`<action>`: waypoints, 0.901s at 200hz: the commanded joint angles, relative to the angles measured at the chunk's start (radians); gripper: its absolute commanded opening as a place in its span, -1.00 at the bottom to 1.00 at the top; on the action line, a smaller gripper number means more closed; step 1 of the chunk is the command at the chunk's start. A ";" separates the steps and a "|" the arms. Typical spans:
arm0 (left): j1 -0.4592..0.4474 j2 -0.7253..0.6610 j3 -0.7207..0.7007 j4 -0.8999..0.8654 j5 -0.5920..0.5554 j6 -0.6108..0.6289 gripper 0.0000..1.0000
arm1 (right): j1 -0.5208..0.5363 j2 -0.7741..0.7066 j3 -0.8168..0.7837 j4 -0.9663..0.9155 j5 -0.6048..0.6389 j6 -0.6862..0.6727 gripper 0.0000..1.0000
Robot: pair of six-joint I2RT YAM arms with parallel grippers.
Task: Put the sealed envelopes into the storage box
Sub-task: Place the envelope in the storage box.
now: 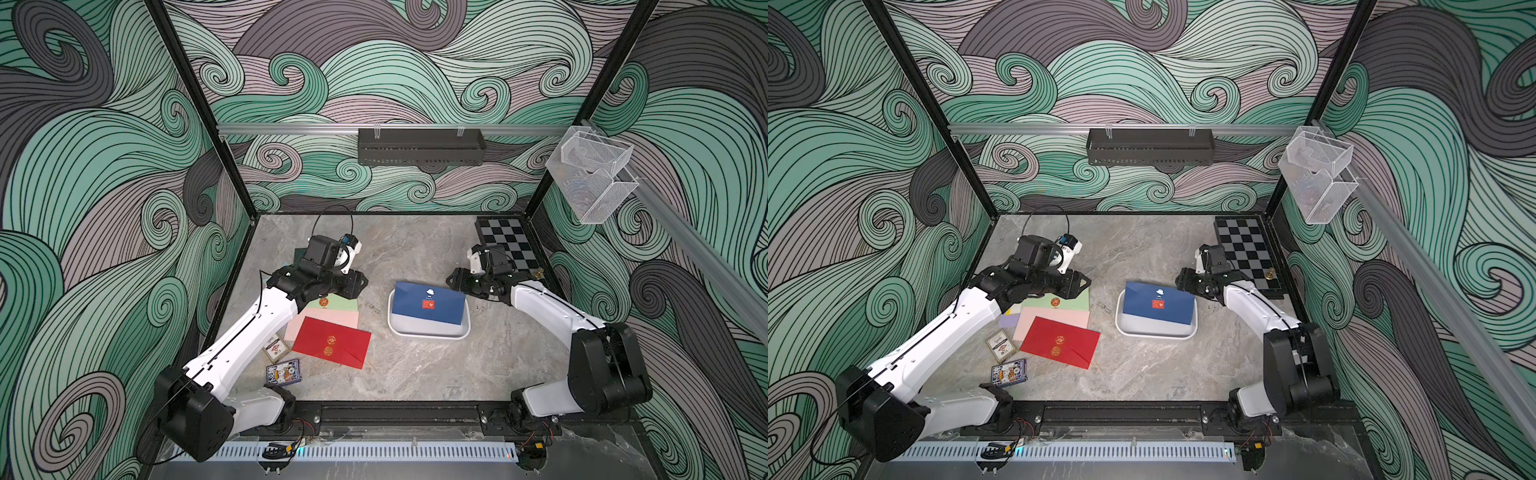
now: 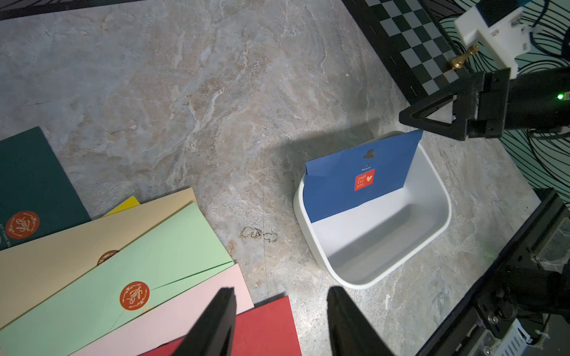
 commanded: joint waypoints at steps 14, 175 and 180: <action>0.011 0.017 0.021 0.001 0.021 -0.039 0.05 | 0.004 -0.031 0.015 -0.006 0.066 -0.005 0.34; 0.022 0.065 0.050 -0.084 0.036 -0.034 0.05 | 0.020 -0.028 -0.025 -0.037 0.058 0.028 0.36; 0.022 0.066 0.051 -0.082 0.036 -0.033 0.05 | 0.022 -0.025 -0.024 -0.040 0.059 0.027 0.36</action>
